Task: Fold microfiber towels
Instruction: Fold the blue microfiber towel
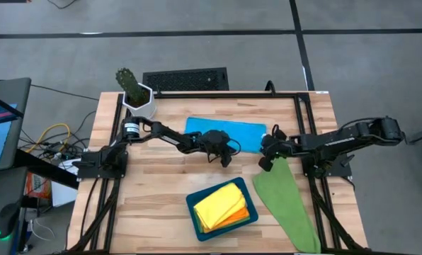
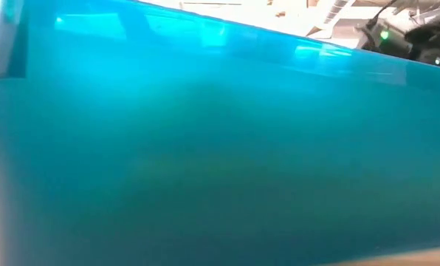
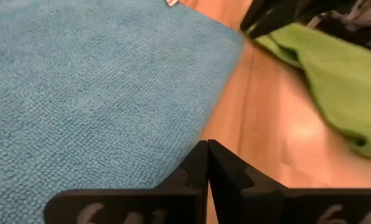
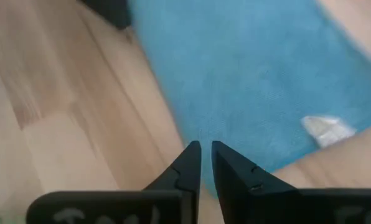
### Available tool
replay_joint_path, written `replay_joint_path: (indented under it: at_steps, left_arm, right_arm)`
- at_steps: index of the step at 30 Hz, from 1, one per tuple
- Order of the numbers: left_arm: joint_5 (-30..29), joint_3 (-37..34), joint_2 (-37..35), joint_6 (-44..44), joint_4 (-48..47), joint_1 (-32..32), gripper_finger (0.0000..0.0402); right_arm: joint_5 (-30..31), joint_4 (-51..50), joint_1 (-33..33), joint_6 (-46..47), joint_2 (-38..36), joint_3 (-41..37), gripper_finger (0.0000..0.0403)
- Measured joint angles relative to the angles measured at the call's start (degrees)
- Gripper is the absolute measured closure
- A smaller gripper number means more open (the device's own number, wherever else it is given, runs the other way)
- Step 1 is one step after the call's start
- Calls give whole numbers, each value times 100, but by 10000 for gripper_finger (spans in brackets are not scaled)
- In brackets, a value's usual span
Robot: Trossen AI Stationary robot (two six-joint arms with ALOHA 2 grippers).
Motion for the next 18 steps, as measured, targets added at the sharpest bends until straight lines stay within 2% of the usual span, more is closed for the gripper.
replay_joint_path:
  at_steps: [2, 4, 8, 12, 18]
  left_arm:
    - [185, -30, -174, -192, -106, 12, 401]
    - [70, -53, -395, -145, -243, -20, 401]
    - [-1155, 0, -744, 275, -222, -108, 401]
    - [-1305, -41, -510, 486, -365, -126, 401]
    - [-1173, 24, -144, 531, -393, -258, 402]
  right_arm:
    - [151, -66, 0, -49, -221, 26, 340]
    - [283, -60, 0, -66, -373, 25, 340]
    - [376, -77, 0, -194, -398, 23, 340]
    - [396, -59, 0, -207, -319, 23, 340]
    - [403, -92, 0, -203, -325, 23, 340]
